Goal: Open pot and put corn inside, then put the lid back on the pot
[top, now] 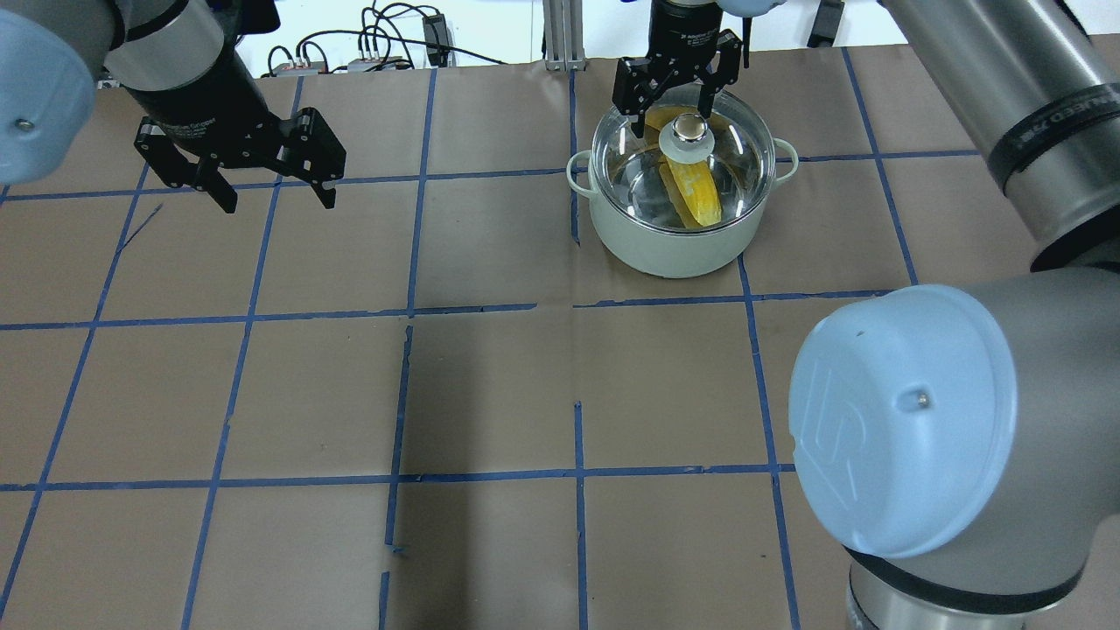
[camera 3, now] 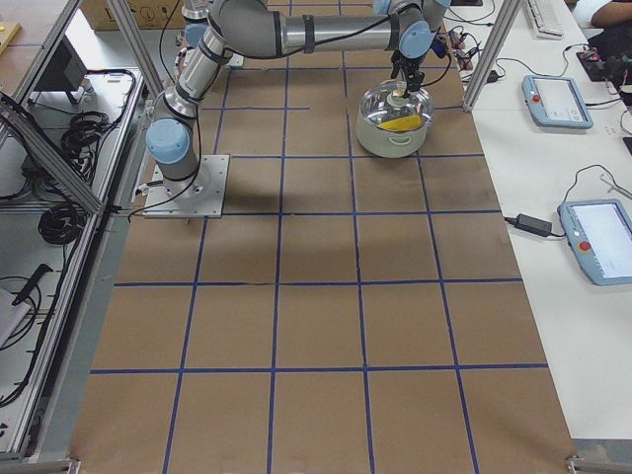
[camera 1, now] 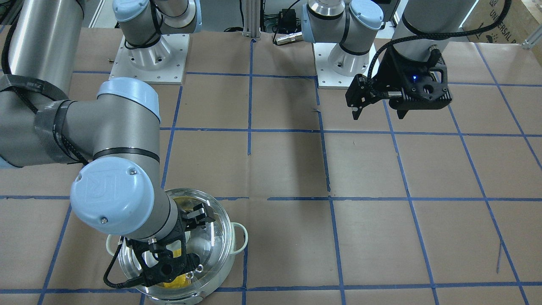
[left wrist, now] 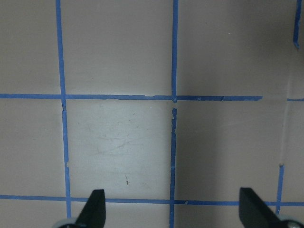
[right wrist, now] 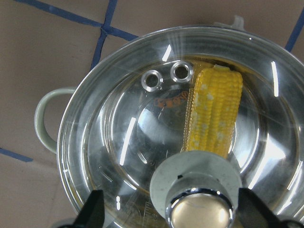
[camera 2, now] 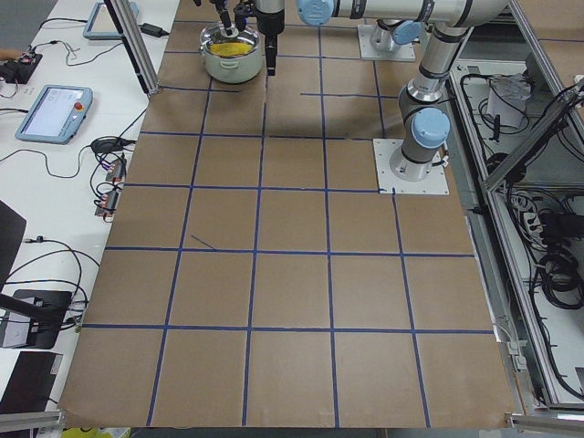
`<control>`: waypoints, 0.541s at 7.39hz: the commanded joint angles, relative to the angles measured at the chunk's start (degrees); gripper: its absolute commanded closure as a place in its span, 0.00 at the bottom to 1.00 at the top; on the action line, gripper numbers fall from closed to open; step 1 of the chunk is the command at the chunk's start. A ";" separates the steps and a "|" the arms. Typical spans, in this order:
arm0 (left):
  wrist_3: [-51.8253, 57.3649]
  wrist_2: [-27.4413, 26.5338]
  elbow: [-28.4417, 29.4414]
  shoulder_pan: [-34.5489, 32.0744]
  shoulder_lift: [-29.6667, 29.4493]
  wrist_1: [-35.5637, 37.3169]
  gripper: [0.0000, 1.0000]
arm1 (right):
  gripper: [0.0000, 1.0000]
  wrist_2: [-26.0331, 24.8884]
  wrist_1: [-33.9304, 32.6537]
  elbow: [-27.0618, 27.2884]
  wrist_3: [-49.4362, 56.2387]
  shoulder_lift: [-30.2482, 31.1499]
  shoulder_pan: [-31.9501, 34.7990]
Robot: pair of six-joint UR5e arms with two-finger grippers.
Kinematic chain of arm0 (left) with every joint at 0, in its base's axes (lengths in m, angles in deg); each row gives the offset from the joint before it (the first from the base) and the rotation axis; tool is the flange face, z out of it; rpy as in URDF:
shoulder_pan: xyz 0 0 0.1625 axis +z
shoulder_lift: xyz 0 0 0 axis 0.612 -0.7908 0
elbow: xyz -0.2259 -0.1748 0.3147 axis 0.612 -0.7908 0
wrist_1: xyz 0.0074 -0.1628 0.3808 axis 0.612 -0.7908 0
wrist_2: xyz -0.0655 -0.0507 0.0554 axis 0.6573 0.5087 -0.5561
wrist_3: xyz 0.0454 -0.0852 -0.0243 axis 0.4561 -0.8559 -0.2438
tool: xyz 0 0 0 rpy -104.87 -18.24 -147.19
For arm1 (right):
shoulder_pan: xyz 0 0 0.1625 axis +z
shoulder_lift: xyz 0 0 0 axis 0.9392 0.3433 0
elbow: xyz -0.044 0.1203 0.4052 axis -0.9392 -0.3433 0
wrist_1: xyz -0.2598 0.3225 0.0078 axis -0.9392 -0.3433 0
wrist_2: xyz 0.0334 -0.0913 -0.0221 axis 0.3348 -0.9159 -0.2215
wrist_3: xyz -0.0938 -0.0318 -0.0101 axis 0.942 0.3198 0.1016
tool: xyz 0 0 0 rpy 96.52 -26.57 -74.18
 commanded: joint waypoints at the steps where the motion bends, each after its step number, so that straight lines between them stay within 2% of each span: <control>1: 0.00 0.00 0.00 0.00 0.00 0.00 0.00 | 0.01 -0.30 -0.69 -0.70 1.14 0.06 0.07; 4: 0.00 0.00 0.00 0.09 0.00 0.00 0.00 | 0.01 0.31 -0.69 -3.43 1.24 -1.52 0.69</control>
